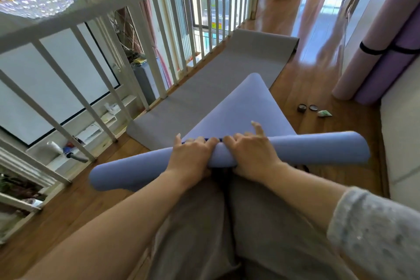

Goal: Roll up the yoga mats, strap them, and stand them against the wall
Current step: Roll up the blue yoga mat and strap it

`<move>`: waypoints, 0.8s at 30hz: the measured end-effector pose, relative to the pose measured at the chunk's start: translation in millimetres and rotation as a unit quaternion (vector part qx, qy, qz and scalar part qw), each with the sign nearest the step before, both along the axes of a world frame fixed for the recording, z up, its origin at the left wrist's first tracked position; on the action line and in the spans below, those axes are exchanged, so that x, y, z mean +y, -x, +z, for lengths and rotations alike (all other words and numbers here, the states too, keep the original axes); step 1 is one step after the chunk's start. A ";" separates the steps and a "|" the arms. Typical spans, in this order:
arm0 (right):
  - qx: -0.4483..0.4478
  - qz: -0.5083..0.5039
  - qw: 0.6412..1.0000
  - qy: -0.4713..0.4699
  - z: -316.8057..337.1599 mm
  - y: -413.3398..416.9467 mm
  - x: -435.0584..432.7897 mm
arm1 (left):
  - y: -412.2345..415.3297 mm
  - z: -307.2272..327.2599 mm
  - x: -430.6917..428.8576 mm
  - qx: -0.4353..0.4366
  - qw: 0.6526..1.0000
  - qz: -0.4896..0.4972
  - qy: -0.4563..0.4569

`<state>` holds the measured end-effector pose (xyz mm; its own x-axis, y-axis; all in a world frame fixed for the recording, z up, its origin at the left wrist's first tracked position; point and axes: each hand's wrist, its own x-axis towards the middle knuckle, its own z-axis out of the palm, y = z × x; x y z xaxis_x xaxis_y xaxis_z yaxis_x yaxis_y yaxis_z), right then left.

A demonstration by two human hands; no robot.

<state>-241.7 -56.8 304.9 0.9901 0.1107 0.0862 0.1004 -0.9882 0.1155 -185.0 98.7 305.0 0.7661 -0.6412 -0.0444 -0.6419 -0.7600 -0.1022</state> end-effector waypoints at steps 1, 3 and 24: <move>-0.008 0.005 1.000 0.012 16.5 -5.4 -2.3 | -2.8 10.9 -1.3 -0.022 1.000 0.002 0.010; -0.015 0.017 0.999 0.036 47.2 -10.2 -6.8 | -4.6 35.8 -2.9 -0.064 0.997 -0.006 0.032; 0.013 0.034 0.999 -0.024 -16.8 104.6 12.5 | 77.7 3.7 22.6 0.207 0.975 -0.068 -0.043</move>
<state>-346.4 -44.3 288.2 0.9824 0.1739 0.0676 0.1697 -0.9834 0.0638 -262.6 121.3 308.6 0.5792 -0.7156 -0.3903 -0.7356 -0.6652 0.1279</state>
